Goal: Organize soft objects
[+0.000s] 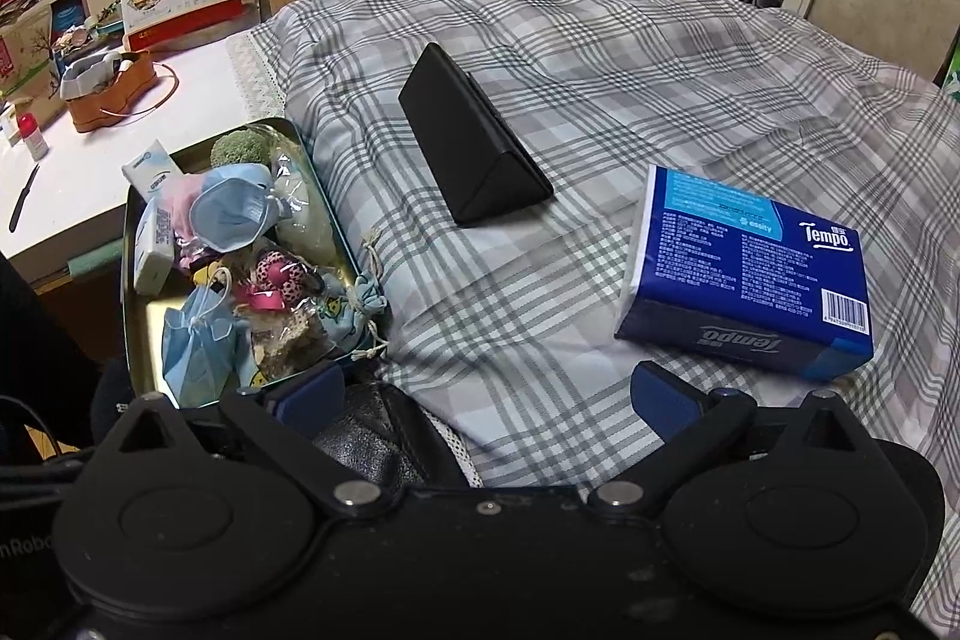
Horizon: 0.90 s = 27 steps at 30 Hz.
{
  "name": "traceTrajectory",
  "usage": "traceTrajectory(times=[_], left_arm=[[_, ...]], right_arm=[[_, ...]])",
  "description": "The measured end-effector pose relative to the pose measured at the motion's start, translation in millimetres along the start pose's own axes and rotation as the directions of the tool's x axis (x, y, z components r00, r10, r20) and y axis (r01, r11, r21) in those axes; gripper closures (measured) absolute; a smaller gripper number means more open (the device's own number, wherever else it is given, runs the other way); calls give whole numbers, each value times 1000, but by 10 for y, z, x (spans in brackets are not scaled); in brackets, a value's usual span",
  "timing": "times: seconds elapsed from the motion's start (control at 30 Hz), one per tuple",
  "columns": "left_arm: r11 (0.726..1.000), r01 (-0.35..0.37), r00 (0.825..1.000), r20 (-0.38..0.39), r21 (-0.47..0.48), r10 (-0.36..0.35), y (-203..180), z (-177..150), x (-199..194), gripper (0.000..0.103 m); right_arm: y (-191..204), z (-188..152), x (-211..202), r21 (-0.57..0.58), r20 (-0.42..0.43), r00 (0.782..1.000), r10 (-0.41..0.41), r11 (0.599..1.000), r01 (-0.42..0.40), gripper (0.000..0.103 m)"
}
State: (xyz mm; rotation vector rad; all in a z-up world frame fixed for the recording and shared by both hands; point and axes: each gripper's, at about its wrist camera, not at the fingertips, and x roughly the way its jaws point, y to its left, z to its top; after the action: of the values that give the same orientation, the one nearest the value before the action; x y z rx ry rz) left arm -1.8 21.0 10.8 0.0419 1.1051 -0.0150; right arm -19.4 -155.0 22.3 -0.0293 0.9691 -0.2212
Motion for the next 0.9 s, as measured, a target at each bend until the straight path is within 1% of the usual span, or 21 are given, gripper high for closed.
traceTrajectory(times=[0.13, 0.33, 0.53, 0.9], left_arm=[[1000, -9, 1000, 3, 7, 9, -23, 6, 25, 15], [1000, 1, 999, -33, 9, 0, -52, 37, 116, 15], [1000, 4, 999, -48, 7, -4, -59, 34, 162, 15], [1000, 9, 998, -60, 4, -9, -69, 41, 184, 15]], right_arm=[[1, -1, 24, -2, -9, 1000, -2, 1000, 2, 1], [-3, -2, 99, 0, -36, 999, -9, 1000, 9, 1], [-18, 0, 153, 8, -56, 998, -14, 1000, 15, 1], [-27, 3, 166, 9, -63, 998, -19, 1000, 20, 1]])
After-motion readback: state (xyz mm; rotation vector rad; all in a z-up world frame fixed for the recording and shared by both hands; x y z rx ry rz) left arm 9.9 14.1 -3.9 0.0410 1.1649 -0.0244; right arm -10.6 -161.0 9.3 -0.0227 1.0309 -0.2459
